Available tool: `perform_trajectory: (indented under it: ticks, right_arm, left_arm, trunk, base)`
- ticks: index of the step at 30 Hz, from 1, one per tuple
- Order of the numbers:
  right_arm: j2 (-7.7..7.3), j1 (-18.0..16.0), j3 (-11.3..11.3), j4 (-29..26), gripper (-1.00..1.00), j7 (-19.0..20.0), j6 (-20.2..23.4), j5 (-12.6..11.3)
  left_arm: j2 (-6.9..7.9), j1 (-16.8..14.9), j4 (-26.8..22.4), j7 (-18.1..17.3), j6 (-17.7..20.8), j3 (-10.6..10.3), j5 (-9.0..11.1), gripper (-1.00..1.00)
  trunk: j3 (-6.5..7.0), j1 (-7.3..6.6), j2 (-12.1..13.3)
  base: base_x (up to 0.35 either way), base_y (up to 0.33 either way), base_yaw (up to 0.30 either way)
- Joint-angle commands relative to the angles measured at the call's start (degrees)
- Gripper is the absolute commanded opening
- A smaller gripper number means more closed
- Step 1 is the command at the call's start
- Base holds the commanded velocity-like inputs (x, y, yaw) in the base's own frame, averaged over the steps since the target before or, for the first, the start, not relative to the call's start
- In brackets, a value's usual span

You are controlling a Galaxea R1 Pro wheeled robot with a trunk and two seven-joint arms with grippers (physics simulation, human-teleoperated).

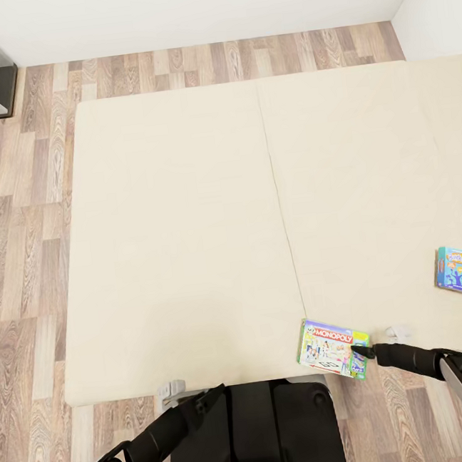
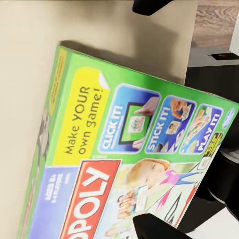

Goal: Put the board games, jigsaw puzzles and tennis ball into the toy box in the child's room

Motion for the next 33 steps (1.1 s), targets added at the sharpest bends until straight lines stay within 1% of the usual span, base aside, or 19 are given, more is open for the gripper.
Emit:
perform_trajectory:
  ticks: [1,33]
  right_arm:
    - [-0.01,0.0,-0.1,0.0,1.00,0.1,0.5,-0.5]
    - [-0.01,0.0,-0.1,0.0,1.00,0.1,0.5,-0.5]
  left_arm:
    - [-0.03,0.0,0.0,0.0,0.4,0.1,0.3,1.00]
    - [-0.03,0.0,0.0,0.0,0.4,0.1,0.3,1.00]
  trunk:
    - [-0.05,0.03,-0.1]
    - [-0.05,0.03,-0.1]
  base:
    - [0.000,0.000,0.000]
    - [0.000,0.000,0.000]
